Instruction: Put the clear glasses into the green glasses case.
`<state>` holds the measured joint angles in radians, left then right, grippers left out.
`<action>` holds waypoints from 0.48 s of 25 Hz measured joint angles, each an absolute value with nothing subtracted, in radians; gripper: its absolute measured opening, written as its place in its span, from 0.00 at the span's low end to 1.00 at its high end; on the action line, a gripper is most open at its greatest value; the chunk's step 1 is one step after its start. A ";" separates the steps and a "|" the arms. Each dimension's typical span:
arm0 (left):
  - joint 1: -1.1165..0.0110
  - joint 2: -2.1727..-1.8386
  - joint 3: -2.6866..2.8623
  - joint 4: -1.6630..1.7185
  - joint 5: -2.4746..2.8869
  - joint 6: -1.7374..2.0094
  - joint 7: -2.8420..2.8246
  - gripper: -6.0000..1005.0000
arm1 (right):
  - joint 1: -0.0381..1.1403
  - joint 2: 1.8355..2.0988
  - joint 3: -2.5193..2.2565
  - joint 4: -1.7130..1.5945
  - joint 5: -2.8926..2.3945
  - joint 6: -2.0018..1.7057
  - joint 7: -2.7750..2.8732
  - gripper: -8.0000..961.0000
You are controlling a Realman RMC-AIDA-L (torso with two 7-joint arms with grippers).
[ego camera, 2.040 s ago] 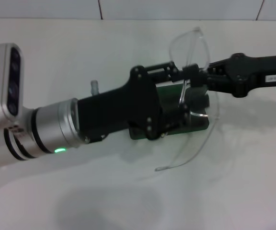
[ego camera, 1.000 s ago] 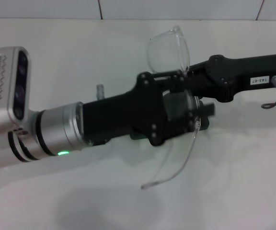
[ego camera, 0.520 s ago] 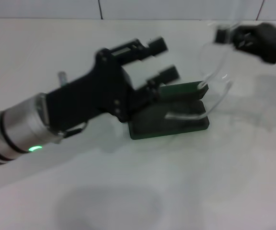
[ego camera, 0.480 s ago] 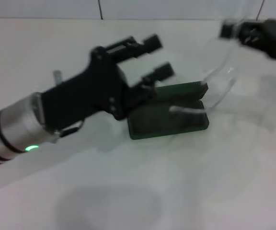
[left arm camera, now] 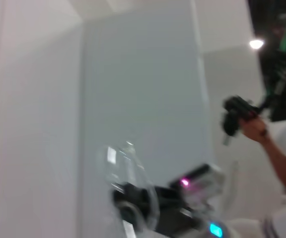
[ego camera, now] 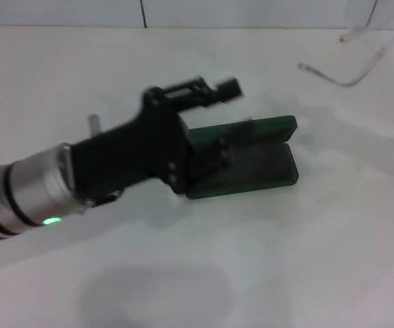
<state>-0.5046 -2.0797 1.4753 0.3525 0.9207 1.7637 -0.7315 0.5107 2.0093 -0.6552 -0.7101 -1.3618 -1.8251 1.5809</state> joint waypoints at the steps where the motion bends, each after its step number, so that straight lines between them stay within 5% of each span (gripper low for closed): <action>1: -0.519 -2.084 1.477 0.355 0.958 1.763 -0.731 0.48 | 0.520 2.012 -0.666 -0.705 -1.361 -1.821 1.576 0.12; 12: -0.624 -2.102 1.570 0.356 1.061 1.756 -0.733 0.48 | 0.623 2.014 -0.975 -0.632 -1.368 -1.661 1.560 0.12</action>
<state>-0.6244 -2.1021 1.5699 0.3561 1.0606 1.7563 -0.7333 0.6228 2.0135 -0.9752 -0.6318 -1.3677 -1.6609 1.5605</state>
